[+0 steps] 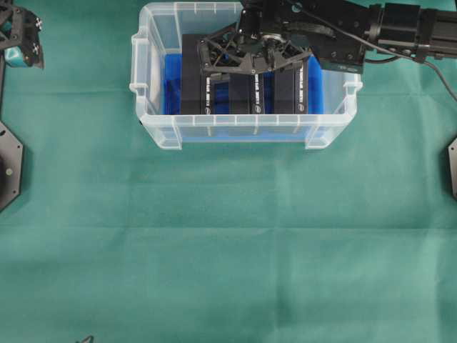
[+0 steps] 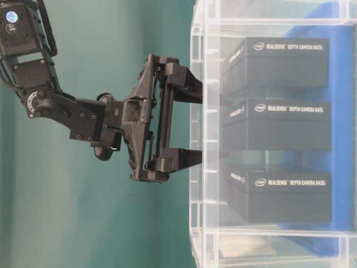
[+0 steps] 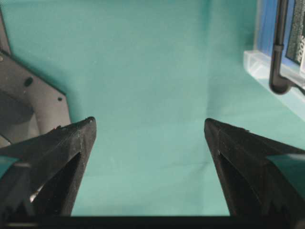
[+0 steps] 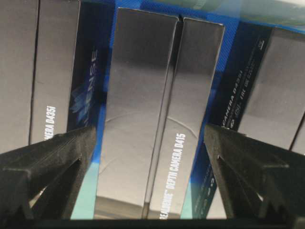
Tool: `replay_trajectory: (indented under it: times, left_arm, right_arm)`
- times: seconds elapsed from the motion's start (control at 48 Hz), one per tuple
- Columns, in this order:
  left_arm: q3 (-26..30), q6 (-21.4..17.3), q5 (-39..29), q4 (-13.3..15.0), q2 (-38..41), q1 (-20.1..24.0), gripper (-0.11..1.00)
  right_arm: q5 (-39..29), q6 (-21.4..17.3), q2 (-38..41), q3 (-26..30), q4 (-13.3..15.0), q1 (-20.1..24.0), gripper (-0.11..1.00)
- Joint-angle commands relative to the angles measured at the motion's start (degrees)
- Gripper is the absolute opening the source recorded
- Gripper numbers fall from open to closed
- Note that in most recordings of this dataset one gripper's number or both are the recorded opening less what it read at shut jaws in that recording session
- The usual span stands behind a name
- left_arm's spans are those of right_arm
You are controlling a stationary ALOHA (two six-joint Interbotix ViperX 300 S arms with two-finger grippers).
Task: Take out the box from the case.
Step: 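Close the right gripper around the middle black box pair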
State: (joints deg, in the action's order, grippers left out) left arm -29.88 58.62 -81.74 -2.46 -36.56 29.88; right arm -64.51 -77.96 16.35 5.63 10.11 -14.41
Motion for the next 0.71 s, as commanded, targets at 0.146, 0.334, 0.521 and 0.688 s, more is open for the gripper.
replay_trajectory:
  times: [0.146,0.334,0.521,0.688]
  left_arm:
    - [1.2,-0.3,0.2,-0.3,-0.2,0.2,0.98]
    - [1.1,-0.4,0.3,-0.3,-0.4,0.2,0.98]
    - [1.0,-0.4,0.2,-0.4,-0.6,0.2,0.98]
    - [1.0,-0.4,0.3,-0.4,-0.6,0.2,0.98]
  right_arm:
    - [0.3,0.1,-0.4,0.5,0.1,-0.3,0.95]
    - [0.4,0.1,0.6,0.5,-0.4,-0.3,0.95]
    - [1.1,0.0,1.6,0.5,-0.6,-0.2,0.95]
    - [1.3,-0.1,2.5,0.5,-0.6,-0.2,0.95]
